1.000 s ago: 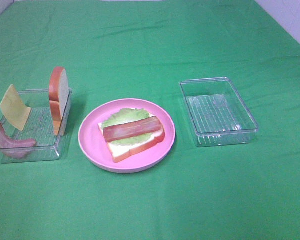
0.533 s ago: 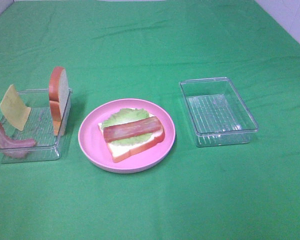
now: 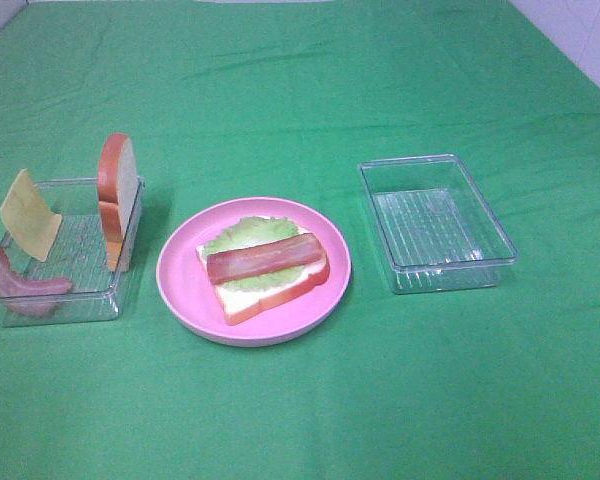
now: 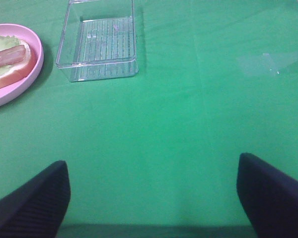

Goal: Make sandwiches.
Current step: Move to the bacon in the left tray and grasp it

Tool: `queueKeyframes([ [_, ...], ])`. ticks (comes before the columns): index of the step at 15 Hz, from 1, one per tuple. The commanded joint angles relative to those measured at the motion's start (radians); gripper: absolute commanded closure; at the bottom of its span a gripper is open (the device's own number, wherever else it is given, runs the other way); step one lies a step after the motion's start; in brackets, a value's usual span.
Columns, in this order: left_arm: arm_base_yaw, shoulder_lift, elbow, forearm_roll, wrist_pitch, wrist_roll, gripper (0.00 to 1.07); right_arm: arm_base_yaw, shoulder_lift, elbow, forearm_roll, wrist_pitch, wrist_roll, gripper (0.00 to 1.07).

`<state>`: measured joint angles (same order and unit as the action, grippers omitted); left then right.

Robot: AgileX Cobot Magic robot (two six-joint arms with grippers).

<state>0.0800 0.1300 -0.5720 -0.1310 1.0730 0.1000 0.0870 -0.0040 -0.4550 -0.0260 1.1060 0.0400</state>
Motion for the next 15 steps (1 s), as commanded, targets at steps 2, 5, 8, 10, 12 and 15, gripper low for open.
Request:
queueKeyframes([
  [2,-0.004,0.138,-0.053,0.006,-0.105,-0.015,0.07,-0.004,-0.032,-0.001,0.002,-0.002,0.006,0.20],
  [5,-0.004,0.322,-0.150,0.007,-0.132,-0.070,0.07,-0.004,-0.032,-0.001,0.002,-0.002,0.006,0.20],
  [8,-0.004,0.508,-0.244,0.004,-0.121,-0.078,0.07,-0.004,-0.032,-0.001,0.002,-0.002,0.006,0.20],
  [10,-0.004,0.628,-0.301,0.004,-0.093,-0.079,0.07,-0.004,-0.032,-0.001,0.002,-0.002,0.006,0.20],
  [12,-0.004,0.716,-0.337,0.004,-0.071,-0.079,0.07,-0.004,-0.032,-0.001,0.002,-0.002,0.006,0.20],
  [15,-0.004,0.928,-0.428,0.010,-0.034,-0.075,0.07,-0.004,-0.032,-0.001,0.002,-0.002,0.006,0.20],
])
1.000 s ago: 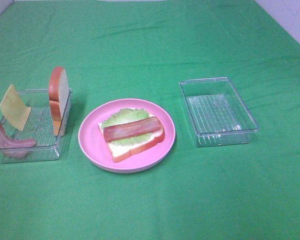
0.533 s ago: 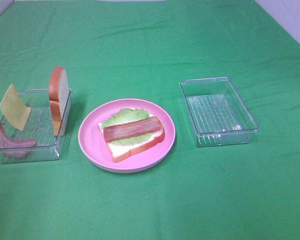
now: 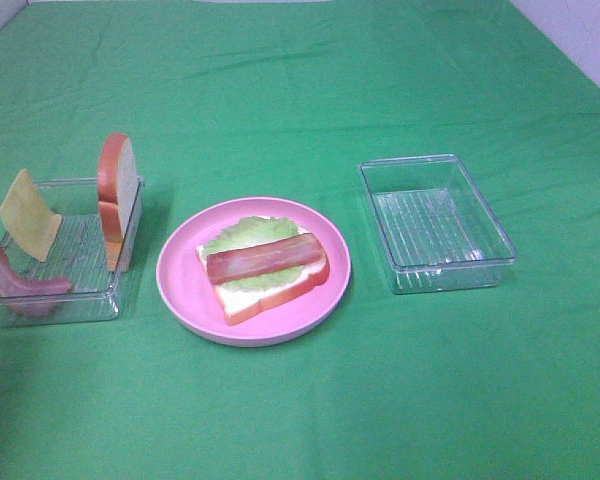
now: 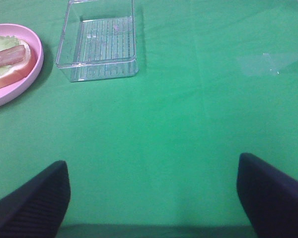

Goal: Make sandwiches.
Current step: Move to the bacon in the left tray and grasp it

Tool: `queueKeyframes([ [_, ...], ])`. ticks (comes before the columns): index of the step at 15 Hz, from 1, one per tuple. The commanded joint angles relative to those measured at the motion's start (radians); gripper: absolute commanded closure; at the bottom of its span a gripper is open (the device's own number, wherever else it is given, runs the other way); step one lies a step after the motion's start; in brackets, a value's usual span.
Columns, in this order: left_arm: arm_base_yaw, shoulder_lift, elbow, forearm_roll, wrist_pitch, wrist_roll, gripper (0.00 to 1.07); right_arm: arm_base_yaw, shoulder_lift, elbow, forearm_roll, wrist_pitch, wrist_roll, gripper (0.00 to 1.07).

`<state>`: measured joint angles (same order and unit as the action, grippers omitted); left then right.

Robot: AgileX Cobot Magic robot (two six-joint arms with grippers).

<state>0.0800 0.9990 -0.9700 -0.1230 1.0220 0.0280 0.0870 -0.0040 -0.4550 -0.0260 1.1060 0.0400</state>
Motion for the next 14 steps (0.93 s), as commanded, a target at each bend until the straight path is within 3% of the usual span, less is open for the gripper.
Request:
queueKeyframes([
  [1,-0.004,0.106,-0.045,0.012,0.021,-0.003,0.07,-0.004,-0.032,-0.001,0.002,-0.002,0.006,0.20],
  [6,-0.004,0.323,-0.098,0.015,0.024,-0.013,0.07,-0.004,-0.032,-0.001,0.002,-0.002,0.006,0.20],
  [14,-0.004,0.674,-0.284,-0.048,0.026,-0.014,0.07,-0.004,-0.032,-0.001,0.002,-0.002,0.006,0.20],
])
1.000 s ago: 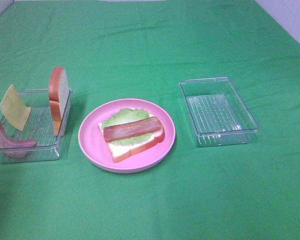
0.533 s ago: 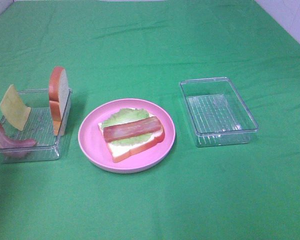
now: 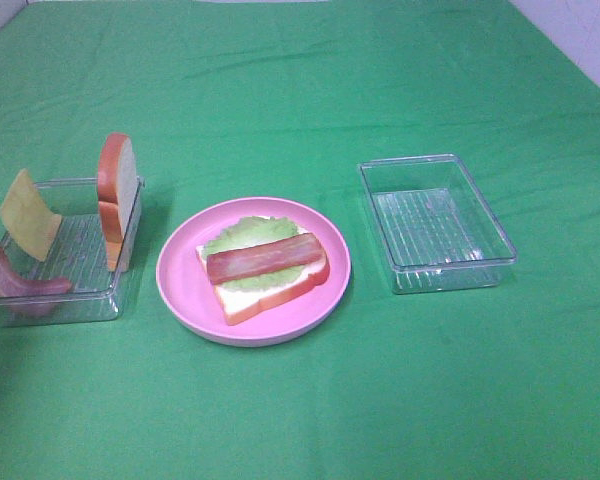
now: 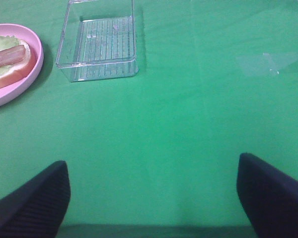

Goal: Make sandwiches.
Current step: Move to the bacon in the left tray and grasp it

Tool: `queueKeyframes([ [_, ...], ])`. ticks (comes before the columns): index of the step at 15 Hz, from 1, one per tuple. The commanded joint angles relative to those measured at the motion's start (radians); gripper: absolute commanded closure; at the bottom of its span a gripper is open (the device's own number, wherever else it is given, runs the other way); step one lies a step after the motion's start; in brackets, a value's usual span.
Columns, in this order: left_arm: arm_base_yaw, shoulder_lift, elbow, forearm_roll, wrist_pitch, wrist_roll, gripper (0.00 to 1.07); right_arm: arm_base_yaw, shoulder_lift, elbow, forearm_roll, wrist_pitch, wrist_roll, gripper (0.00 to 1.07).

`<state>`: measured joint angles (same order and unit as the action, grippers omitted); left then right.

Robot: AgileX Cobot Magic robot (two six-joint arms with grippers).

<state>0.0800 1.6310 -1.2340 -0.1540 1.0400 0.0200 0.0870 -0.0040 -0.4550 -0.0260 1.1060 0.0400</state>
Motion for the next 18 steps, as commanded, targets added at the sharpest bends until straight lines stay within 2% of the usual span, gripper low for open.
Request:
queueKeyframes([
  [1,-0.004,0.075,-0.025,-0.017,0.007,-0.006,0.07,-0.004,-0.032,-0.001,0.002,-0.002,0.006,0.20],
  [8,-0.004,0.202,-0.025,-0.012,-0.030,-0.001,0.07,-0.004,-0.032,-0.001,0.002,-0.002,0.006,0.20],
  [11,-0.004,0.217,-0.025,0.047,-0.048,-0.007,0.07,-0.004,-0.032,-0.001,0.002,-0.002,0.006,0.20],
  [16,-0.004,0.225,-0.025,-0.002,-0.118,-0.005,0.07,-0.004,-0.032,-0.001,0.002,-0.002,0.006,0.20],
  [18,-0.004,0.225,-0.025,-0.034,-0.129,0.014,0.07,-0.004,-0.032,-0.001,0.002,-0.002,0.006,0.20],
])
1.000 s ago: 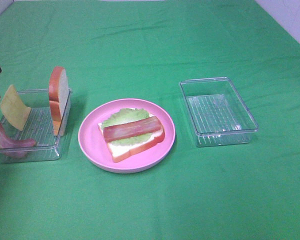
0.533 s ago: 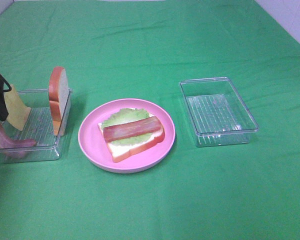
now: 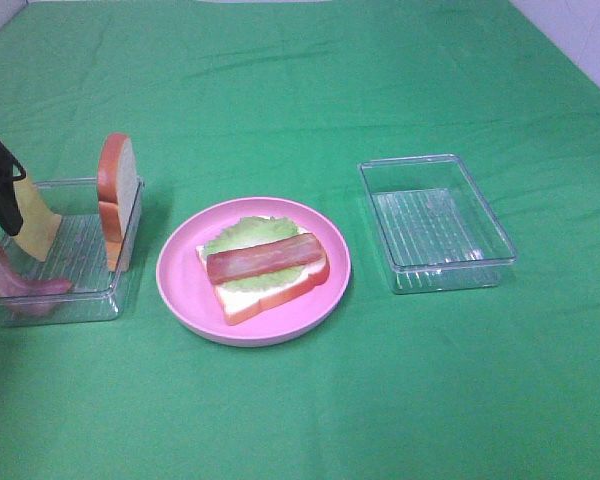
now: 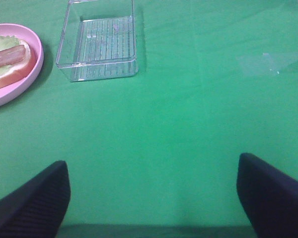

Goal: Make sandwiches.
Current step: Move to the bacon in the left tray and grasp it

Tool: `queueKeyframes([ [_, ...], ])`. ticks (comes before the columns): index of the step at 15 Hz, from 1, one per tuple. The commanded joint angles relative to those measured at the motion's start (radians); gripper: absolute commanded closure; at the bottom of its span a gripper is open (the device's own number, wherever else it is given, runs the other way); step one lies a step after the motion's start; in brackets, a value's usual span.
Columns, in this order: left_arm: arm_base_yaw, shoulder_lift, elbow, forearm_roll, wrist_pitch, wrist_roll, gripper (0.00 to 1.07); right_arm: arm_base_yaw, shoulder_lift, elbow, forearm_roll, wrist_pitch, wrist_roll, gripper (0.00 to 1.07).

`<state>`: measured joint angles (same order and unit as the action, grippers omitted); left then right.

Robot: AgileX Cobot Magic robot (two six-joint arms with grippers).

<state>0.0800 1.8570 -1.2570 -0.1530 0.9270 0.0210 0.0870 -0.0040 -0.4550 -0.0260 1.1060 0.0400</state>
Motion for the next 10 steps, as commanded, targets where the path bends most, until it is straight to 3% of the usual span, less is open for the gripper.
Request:
queueKeyframes([
  [1,-0.004,0.010,-0.002,-0.048,0.000,0.019,0.07,-0.004,-0.032,-0.001,0.002,-0.002,0.006,0.20],
  [10,-0.004,0.032,-0.002,-0.038,-0.016,0.015,0.09,-0.004,-0.032,-0.001,0.002,-0.002,0.006,0.20],
])
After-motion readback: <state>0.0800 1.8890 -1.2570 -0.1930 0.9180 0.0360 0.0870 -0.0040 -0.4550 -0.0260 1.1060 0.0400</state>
